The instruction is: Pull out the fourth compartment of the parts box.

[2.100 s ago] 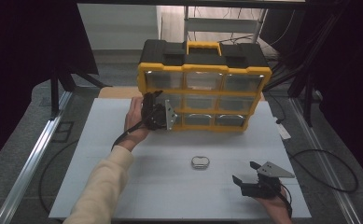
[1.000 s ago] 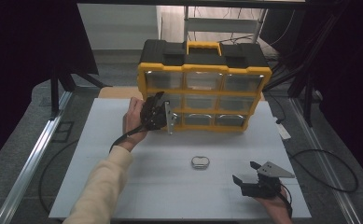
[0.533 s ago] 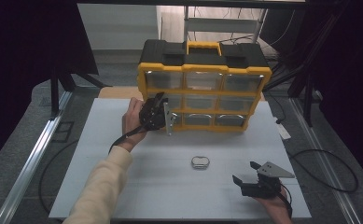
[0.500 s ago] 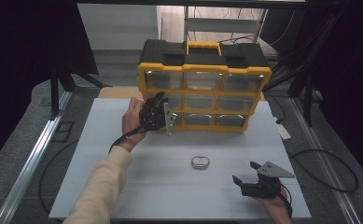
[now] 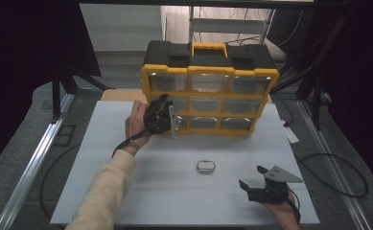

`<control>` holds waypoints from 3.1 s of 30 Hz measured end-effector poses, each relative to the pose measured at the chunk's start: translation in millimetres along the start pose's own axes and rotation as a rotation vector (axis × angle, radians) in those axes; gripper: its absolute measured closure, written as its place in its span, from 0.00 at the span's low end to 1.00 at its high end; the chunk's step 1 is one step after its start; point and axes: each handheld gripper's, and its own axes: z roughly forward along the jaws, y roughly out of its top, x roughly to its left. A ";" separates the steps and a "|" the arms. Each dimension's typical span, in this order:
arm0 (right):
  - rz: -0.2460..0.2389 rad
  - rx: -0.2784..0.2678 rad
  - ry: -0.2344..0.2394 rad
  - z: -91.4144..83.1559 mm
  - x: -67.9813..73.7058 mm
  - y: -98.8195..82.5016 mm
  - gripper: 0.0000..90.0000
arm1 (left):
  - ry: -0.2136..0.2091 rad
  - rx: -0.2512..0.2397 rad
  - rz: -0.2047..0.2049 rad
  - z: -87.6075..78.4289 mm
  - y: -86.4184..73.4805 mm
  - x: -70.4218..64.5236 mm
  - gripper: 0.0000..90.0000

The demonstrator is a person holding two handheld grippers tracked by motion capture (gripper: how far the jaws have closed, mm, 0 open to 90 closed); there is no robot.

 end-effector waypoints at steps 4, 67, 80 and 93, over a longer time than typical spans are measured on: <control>0.000 -0.002 0.000 0.1 0.2 -0.1 0.12 | 0.016 0.001 0.016 0.4 -0.2 -1.9 0.71; -0.001 -0.003 0.001 -0.3 0.5 0.3 0.12 | 0.058 -0.035 0.039 -21.6 -5.5 -10.4 0.76; -0.002 -0.005 0.000 -0.5 0.6 0.5 0.12 | 0.057 -0.037 0.040 -26.5 -5.8 -10.9 0.76; -0.002 -0.006 -0.001 -0.6 0.4 0.5 0.12 | 0.054 -0.043 0.040 -31.2 -6.4 -11.1 0.76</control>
